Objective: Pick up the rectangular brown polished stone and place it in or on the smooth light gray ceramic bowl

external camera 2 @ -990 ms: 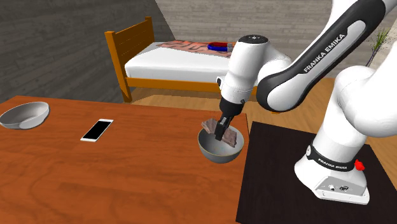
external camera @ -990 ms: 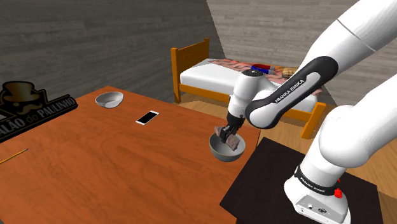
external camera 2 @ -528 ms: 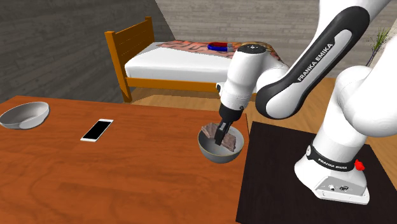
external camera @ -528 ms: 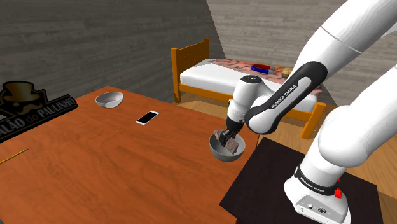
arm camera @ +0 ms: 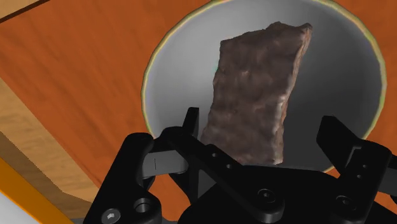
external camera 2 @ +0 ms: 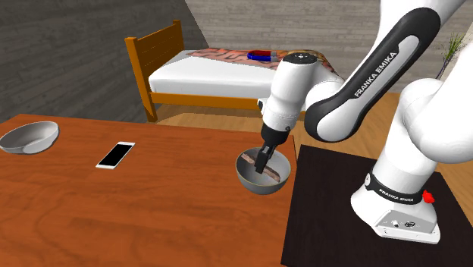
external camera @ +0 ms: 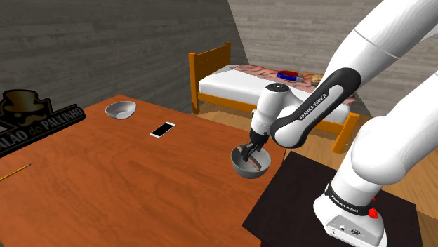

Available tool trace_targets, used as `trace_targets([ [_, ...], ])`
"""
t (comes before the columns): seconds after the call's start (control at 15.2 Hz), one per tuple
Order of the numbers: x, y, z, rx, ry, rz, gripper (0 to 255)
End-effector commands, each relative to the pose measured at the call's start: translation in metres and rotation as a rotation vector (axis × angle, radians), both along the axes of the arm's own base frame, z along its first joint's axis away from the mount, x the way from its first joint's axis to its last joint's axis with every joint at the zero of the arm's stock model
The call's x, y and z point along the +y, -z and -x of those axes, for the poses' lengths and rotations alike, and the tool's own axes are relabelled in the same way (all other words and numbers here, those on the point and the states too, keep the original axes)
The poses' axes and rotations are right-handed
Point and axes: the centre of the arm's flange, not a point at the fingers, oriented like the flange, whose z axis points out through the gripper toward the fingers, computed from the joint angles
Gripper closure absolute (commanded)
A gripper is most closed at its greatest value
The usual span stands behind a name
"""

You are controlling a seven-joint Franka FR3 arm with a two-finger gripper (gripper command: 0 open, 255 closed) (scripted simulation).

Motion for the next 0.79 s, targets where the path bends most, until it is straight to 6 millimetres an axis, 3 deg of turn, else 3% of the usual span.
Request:
trace_targets([
  [0.0, 0.0, 0.0, 0.0, 0.0, 0.0, 0.0, 0],
  [0.26, 0.002, -0.049, 0.008, 0.0, 0.0, 0.0, 0],
  [0.73, 0.002, -0.049, 0.008, 0.0, 0.0, 0.0, 0],
])
